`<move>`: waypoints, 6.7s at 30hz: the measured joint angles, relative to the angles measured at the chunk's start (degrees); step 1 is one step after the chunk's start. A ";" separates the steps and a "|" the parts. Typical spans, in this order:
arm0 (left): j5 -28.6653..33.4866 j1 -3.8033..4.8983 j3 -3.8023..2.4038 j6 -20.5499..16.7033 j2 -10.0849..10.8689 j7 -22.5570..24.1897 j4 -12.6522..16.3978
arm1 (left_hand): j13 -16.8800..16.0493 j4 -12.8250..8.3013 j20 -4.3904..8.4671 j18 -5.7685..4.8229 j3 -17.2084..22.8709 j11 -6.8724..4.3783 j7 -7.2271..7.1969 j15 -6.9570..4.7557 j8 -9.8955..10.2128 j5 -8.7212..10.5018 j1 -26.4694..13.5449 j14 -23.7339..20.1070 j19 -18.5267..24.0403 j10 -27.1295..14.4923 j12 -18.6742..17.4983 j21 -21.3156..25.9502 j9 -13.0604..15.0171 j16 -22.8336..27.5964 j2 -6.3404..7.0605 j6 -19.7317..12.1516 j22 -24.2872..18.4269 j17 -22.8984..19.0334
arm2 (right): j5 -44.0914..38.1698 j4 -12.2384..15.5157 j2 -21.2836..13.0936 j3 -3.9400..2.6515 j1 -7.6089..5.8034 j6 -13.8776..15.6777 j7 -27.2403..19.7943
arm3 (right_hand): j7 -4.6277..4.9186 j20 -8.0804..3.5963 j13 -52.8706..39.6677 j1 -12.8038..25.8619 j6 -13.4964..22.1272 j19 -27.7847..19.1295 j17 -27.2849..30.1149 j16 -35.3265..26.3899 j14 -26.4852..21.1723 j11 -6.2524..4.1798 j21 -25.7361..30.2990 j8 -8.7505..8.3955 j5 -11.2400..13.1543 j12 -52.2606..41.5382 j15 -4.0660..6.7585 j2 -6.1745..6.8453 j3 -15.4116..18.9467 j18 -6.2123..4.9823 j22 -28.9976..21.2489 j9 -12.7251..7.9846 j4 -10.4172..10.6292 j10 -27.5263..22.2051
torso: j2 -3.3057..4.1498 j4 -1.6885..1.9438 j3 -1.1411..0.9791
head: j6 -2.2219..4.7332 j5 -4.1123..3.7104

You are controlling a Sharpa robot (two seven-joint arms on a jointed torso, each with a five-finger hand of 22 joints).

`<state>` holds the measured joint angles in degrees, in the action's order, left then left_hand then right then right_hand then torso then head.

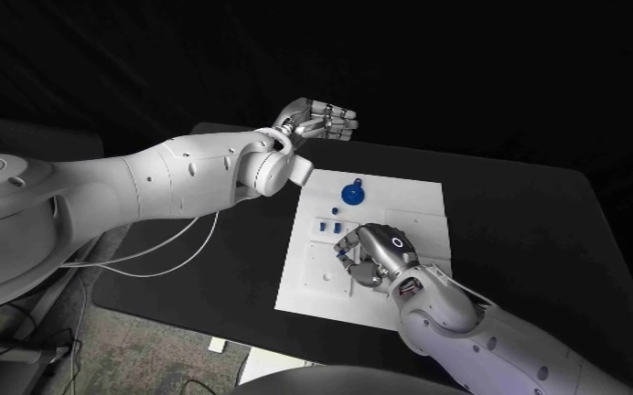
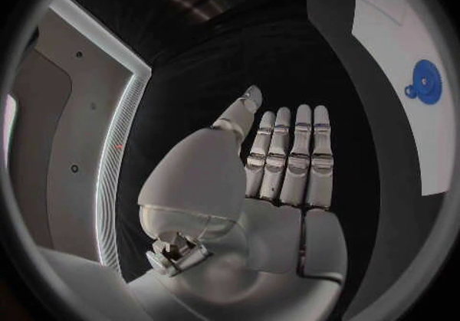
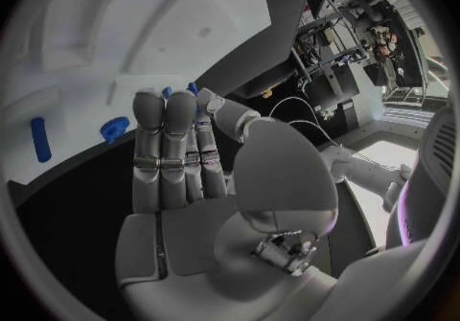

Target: Assemble the parts on the task board

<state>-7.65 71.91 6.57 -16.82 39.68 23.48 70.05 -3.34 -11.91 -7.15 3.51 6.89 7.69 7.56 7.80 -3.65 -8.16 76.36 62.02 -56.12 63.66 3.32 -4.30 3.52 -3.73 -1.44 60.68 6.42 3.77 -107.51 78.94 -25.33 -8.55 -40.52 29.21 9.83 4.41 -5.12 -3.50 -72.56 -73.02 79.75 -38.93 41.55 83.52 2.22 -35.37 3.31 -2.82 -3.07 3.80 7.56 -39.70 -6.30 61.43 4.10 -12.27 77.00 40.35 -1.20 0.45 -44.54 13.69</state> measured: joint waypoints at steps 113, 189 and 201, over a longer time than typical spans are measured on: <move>0.46 -0.01 0.01 0.93 -0.23 -0.60 0.19 | 0.00 0.33 -0.21 0.01 -0.33 0.00 0.00 0.20 0.00 0.00 0.53 -0.20 -0.20 0.00 0.00 -0.22 0.00 0.00 -0.53 0.00 -1.34 0.00 | -4.78 -7.82 4.86 1.88 0.34 -0.92 5.18 | 0.00 -0.28 0.04 0.24 0.02 3.80 1.47 0.88 0.03 -0.36 11.17 -0.01 0.22 -0.20 0.00 -0.43 -0.53 -0.24 11.42 -0.02 -1.04 0.41 | 0.00 -0.13 -0.04 | -0.79 1.09; 0.48 0.00 0.02 1.55 -0.14 -1.33 0.42 | 0.00 0.56 0.00 0.00 -0.56 0.00 0.00 0.18 0.00 0.00 0.53 -0.61 -0.40 -0.40 0.00 -0.44 0.00 0.00 -0.53 0.00 -1.60 0.00 | -6.81 -8.96 6.29 3.81 0.20 -0.91 10.35 | -0.12 -0.17 -0.09 0.68 0.32 3.87 2.55 0.81 -0.22 -0.90 16.90 0.35 0.05 -0.02 0.21 -0.83 -0.57 -0.37 12.86 -0.10 -1.33 0.70 | 0.01 -0.16 -0.04 | -0.97 1.03; 0.48 0.00 0.02 1.80 -0.18 -1.57 0.42 | 0.00 0.71 0.00 0.00 -0.72 0.21 0.00 0.39 0.00 0.35 0.53 -0.82 -0.40 -0.61 0.00 -0.44 0.00 0.00 -0.53 0.00 -1.60 0.00 | -6.63 -9.03 6.59 3.74 0.12 -1.41 11.18 | 0.08 -0.17 -0.05 0.68 0.53 3.87 2.74 0.44 -0.22 -0.68 18.68 0.33 0.10 -0.02 0.20 -0.83 -0.08 -0.31 12.71 -0.11 -0.83 0.49 | -0.01 -0.17 -0.01 | -1.03 1.10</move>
<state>-7.17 71.91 6.59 -15.02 39.51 21.91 70.47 -3.34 -11.19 -7.15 3.51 6.17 7.90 7.56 8.19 -3.65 -7.81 76.89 61.20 -56.51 63.06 3.32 -4.74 3.52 -3.73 -1.96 60.68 4.82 3.77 -114.13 69.91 -18.74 -4.81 -40.40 27.80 21.01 4.49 -5.29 -3.55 -71.88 -72.49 83.62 -36.18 41.99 83.31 1.54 -16.70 3.63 -2.71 -3.09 4.01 6.73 -39.78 -6.62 74.14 3.99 -13.10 77.49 40.34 -1.37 0.44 -45.57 14.79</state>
